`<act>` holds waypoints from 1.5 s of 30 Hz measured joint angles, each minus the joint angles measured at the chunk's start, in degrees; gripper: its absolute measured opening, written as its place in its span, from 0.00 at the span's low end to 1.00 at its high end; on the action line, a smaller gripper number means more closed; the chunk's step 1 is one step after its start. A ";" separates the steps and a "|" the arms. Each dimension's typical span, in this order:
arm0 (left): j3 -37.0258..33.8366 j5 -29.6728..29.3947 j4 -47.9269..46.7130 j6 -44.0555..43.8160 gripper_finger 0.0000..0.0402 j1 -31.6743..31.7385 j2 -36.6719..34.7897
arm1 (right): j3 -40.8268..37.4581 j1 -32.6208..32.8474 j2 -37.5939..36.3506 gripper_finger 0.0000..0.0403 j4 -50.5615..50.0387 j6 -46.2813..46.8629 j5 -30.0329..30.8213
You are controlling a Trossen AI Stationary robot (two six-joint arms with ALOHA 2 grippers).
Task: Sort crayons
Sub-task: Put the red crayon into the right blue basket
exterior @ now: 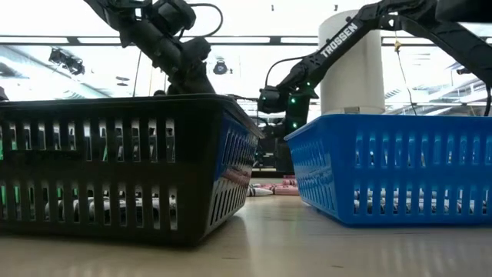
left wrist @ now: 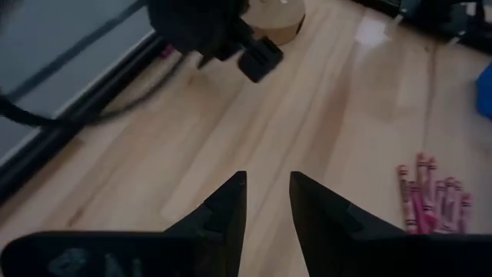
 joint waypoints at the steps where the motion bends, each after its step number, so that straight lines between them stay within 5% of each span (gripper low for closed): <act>1: 0.00 -0.50 0.00 0.74 0.27 -0.02 0.00 | -0.40 0.01 0.00 0.32 0.03 -1.04 -0.04; 15: -0.02 -2.34 0.02 2.00 0.27 -0.09 0.00 | -1.88 0.05 -0.17 0.65 2.87 -14.08 1.11; 31: -0.07 -2.14 0.04 2.29 0.27 -0.09 0.00 | -1.90 -1.85 -0.20 0.65 2.72 -10.29 -4.86; 45: -0.07 -2.14 0.10 2.88 0.27 -0.06 0.02 | 2.49 4.94 0.24 0.63 -3.56 -10.31 -0.72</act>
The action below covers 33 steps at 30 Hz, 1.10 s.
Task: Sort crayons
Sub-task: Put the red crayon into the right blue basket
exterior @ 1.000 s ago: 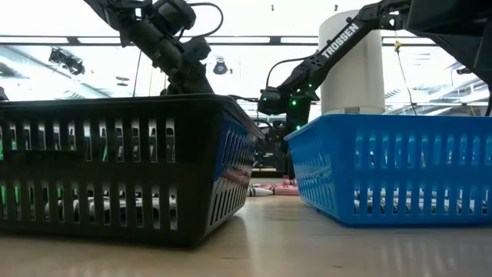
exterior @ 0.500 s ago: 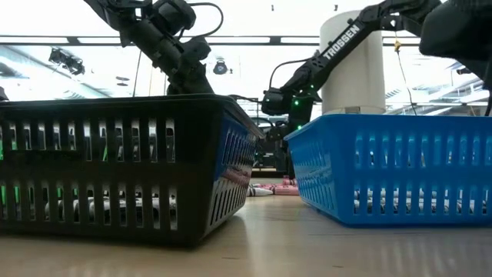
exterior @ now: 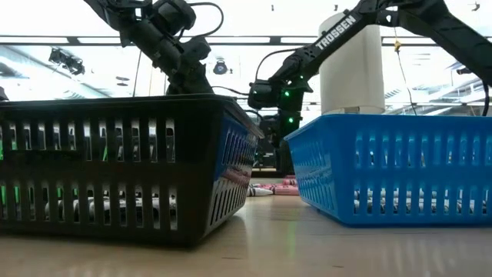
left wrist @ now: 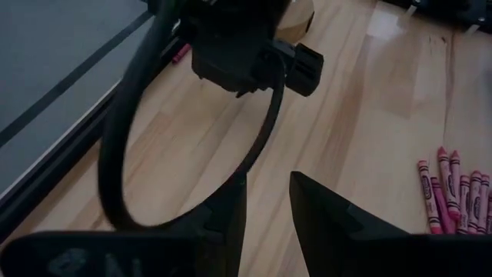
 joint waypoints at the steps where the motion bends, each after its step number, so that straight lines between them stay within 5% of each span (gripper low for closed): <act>1: 0.00 0.00 -0.01 -0.03 0.27 0.00 0.00 | 0.39 -0.01 0.00 0.62 0.01 0.43 0.15; 9: 0.00 0.00 0.26 -0.47 0.27 -0.09 0.00 | 1.51 -4.05 0.01 0.56 1.12 2.86 0.28; 20: 0.00 -0.02 2.10 -0.37 0.27 -0.09 0.02 | 20.95 -3.98 11.02 0.50 -11.52 13.42 1.89; 33: 0.00 -0.02 2.06 0.42 0.27 0.04 0.02 | 20.63 -7.91 11.96 0.53 -16.34 18.39 2.69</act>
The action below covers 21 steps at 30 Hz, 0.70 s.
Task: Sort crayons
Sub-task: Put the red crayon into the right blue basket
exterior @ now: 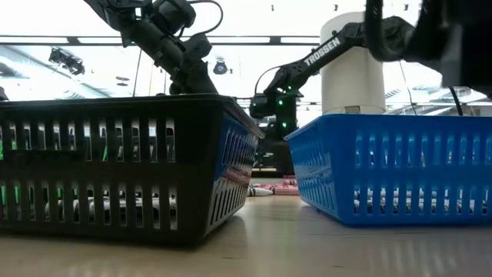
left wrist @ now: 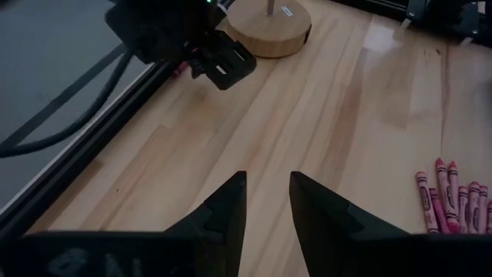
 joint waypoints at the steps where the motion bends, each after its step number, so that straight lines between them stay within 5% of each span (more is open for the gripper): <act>1: 0.00 0.00 0.02 0.11 0.27 0.00 0.00 | -0.77 -0.09 -0.07 0.53 0.48 0.02 0.21; 10: 0.00 0.00 -0.07 0.53 0.27 0.00 0.00 | -2.47 -0.01 -0.14 0.58 1.16 -0.15 -0.72; 21: 0.00 0.00 -0.09 0.18 0.27 -0.04 0.00 | -1.74 3.23 0.04 0.55 -0.25 -3.01 6.07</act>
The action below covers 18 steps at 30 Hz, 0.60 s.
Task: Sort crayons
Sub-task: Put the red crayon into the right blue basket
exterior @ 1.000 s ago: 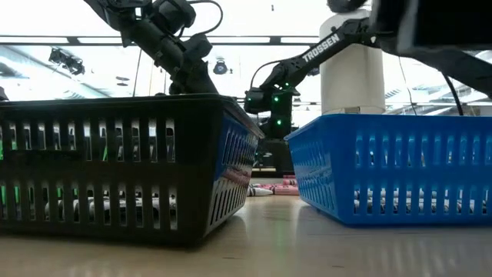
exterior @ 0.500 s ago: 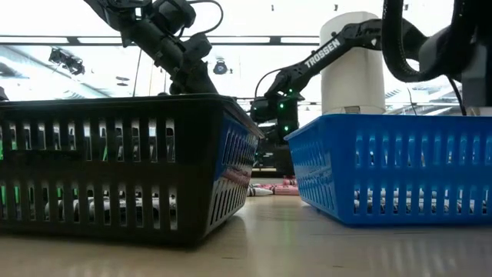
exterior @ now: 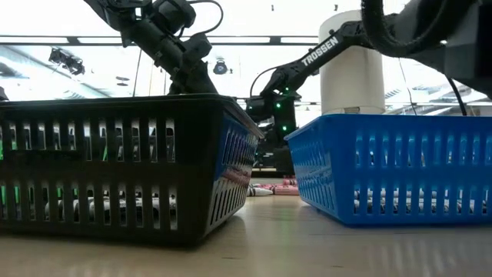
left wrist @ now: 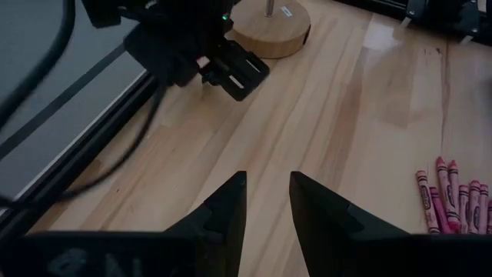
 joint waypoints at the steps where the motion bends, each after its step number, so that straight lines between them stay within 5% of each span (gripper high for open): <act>1: 0.00 0.00 0.00 -0.08 0.27 0.00 0.00 | 0.00 0.36 0.00 0.55 0.15 -0.43 0.59; 12: 0.00 0.00 -0.09 -0.77 0.27 -0.02 0.00 | -0.54 -0.79 -0.02 0.54 2.69 -3.07 3.34; 18: 0.00 0.00 -0.07 -0.79 0.27 -0.02 0.00 | -0.55 -3.24 -0.09 0.52 3.33 -2.37 -3.37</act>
